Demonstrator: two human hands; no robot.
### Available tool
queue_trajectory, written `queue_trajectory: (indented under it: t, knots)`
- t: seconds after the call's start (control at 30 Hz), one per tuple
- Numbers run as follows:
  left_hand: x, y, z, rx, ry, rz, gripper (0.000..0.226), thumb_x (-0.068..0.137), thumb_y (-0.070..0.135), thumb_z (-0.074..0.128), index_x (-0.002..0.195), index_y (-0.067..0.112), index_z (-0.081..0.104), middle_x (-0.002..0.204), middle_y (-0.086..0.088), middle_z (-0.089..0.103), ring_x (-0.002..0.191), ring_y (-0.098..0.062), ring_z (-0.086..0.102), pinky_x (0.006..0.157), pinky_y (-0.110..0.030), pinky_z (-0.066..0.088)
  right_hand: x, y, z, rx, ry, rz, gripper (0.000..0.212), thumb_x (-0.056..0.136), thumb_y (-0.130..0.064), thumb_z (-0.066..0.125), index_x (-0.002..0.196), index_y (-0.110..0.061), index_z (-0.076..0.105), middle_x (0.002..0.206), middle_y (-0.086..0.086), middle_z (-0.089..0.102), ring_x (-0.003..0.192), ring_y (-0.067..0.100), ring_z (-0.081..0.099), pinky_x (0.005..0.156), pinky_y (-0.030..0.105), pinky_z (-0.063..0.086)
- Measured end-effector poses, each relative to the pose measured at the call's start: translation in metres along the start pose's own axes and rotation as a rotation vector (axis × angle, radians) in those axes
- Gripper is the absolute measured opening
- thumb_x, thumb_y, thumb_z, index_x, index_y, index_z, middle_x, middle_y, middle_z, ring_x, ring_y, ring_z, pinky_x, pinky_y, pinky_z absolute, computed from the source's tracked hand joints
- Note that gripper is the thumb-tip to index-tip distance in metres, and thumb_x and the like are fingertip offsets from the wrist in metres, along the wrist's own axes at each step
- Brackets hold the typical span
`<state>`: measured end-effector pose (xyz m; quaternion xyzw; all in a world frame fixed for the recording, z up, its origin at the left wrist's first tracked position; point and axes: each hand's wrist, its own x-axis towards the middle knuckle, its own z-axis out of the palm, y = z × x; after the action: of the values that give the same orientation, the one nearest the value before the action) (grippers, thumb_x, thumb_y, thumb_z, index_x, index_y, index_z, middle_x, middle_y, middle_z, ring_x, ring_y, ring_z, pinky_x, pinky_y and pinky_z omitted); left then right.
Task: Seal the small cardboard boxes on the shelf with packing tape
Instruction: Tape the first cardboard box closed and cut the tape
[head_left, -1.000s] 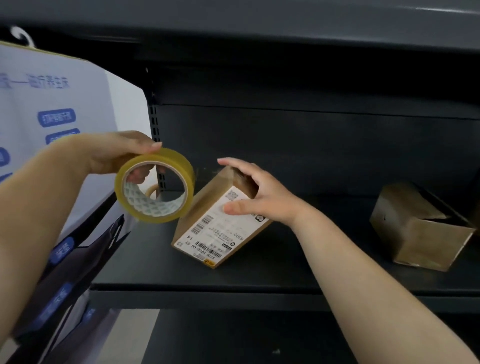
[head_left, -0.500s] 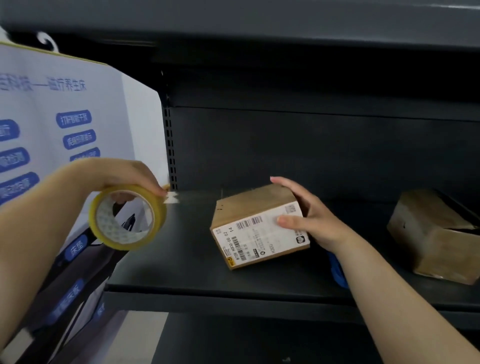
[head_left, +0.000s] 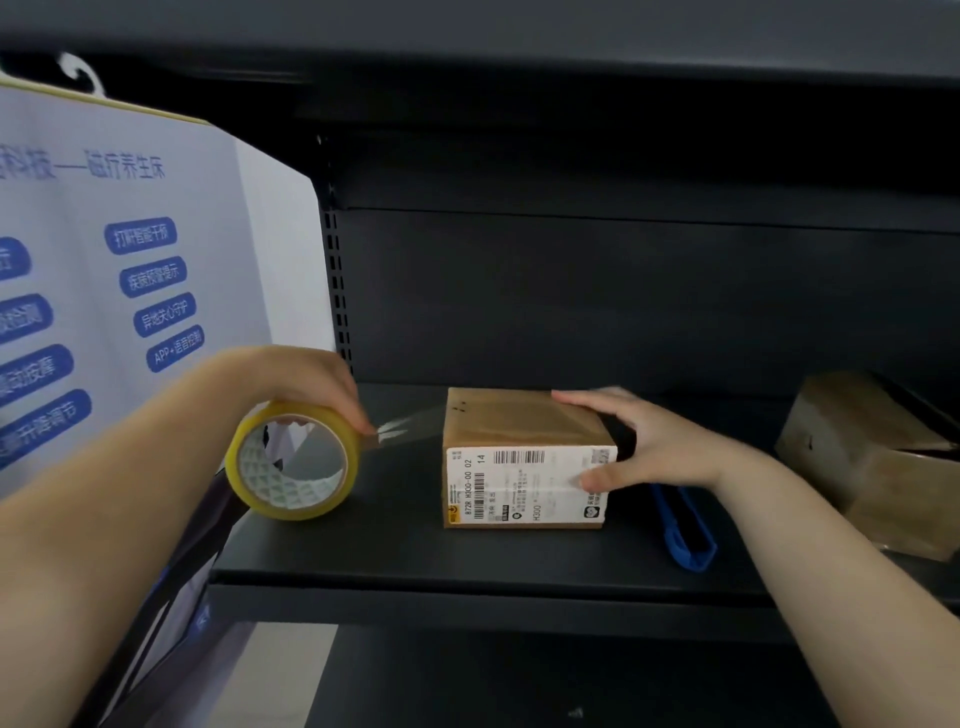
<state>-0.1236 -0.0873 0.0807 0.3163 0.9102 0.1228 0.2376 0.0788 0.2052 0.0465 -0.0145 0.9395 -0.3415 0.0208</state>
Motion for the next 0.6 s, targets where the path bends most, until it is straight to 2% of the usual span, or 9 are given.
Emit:
queue_trajectory:
  t: [0.03,0.1,0.13,0.23,0.33,0.4,0.47,0.53,0.6]
  knots:
    - [0.001,0.0,0.001,-0.006,-0.003,0.012,0.055,0.046,0.06,0.071,0.069,0.011,0.066,0.064,-0.008,0.055,0.062,-0.019,0.051,0.065,-0.028,0.046,0.001,-0.007,-0.004,-0.146,0.014,0.027,0.083,0.057,-0.058,0.075,0.129,-0.053,0.036,0.145,-0.014,0.025,0.136,0.015,0.024,0.114,0.04,0.016]
    - [0.002,-0.001,0.002,-0.018,0.028,0.03,0.061,0.046,0.059,0.072,0.074,0.005,0.069,0.068,-0.009,0.059,0.067,-0.02,0.056,0.072,-0.031,0.048,0.009,-0.027,-0.013,-0.482,-0.017,0.098,0.102,0.045,-0.08,0.057,0.135,-0.038,0.037,0.152,-0.008,0.019,0.14,0.016,0.017,0.114,0.052,-0.003]
    - [0.002,-0.002,0.002,-0.023,0.042,0.036,0.063,0.046,0.059,0.072,0.076,0.004,0.07,0.067,-0.007,0.061,0.067,-0.019,0.057,0.073,-0.031,0.049,0.014,-0.038,-0.016,-0.618,-0.059,0.139,0.112,0.041,-0.086,0.05,0.137,-0.029,0.037,0.152,-0.005,0.021,0.14,0.016,0.017,0.111,0.056,-0.008]
    - [0.002,-0.002,0.005,-0.025,0.064,0.041,0.057,0.051,0.056,0.074,0.076,0.005,0.071,0.064,-0.003,0.062,0.064,-0.015,0.058,0.07,-0.029,0.049,0.03,-0.071,-0.019,-0.858,-0.146,0.209,0.128,0.044,-0.091,0.047,0.145,-0.017,0.023,0.155,0.003,0.02,0.142,0.022,0.013,0.108,0.062,-0.009]
    - [0.002,0.001,0.006,0.002,0.071,0.047,0.055,0.051,0.056,0.074,0.077,0.007,0.072,0.067,-0.004,0.064,0.067,-0.015,0.061,0.074,-0.031,0.052,0.048,-0.099,-0.007,-0.849,-0.146,0.097,0.13,0.046,-0.088,0.053,0.148,-0.023,0.006,0.157,0.004,0.013,0.144,0.024,0.008,0.107,0.062,-0.01]
    - [0.001,0.003,0.007,0.021,0.074,0.032,0.048,0.055,0.053,0.074,0.077,0.01,0.073,0.069,-0.003,0.066,0.07,-0.016,0.062,0.08,-0.037,0.054,0.059,-0.112,0.01,-0.781,-0.2,0.03,0.126,0.049,-0.081,0.062,0.148,-0.03,0.003,0.157,0.002,0.013,0.143,0.025,0.01,0.109,0.062,-0.006]
    - [-0.001,0.005,0.008,0.03,0.083,0.025,0.048,0.057,0.051,0.074,0.078,0.009,0.073,0.068,-0.002,0.066,0.068,-0.015,0.062,0.082,-0.038,0.054,0.068,-0.113,0.028,-0.751,-0.26,0.027,0.123,0.052,-0.071,0.071,0.147,-0.034,0.001,0.155,0.0,0.018,0.14,0.026,0.02,0.111,0.06,0.012]
    - [-0.003,0.005,0.007,0.022,0.103,0.018,0.046,0.064,0.049,0.076,0.081,0.007,0.073,0.071,-0.005,0.066,0.07,-0.016,0.062,0.083,-0.038,0.054,0.072,-0.106,0.036,-0.697,-0.24,0.001,0.118,0.057,-0.06,0.076,0.147,-0.034,0.005,0.149,0.0,0.024,0.133,0.024,0.028,0.105,0.05,0.033]
    - [-0.012,0.003,0.005,0.018,0.114,0.003,0.05,0.068,0.054,0.072,0.083,0.006,0.073,0.072,-0.005,0.065,0.071,-0.016,0.062,0.083,-0.037,0.053,0.071,-0.097,0.035,-0.566,-0.19,-0.047,0.112,0.06,-0.055,0.077,0.146,-0.035,0.008,0.144,-0.001,0.028,0.13,0.021,0.028,0.1,0.042,0.038]
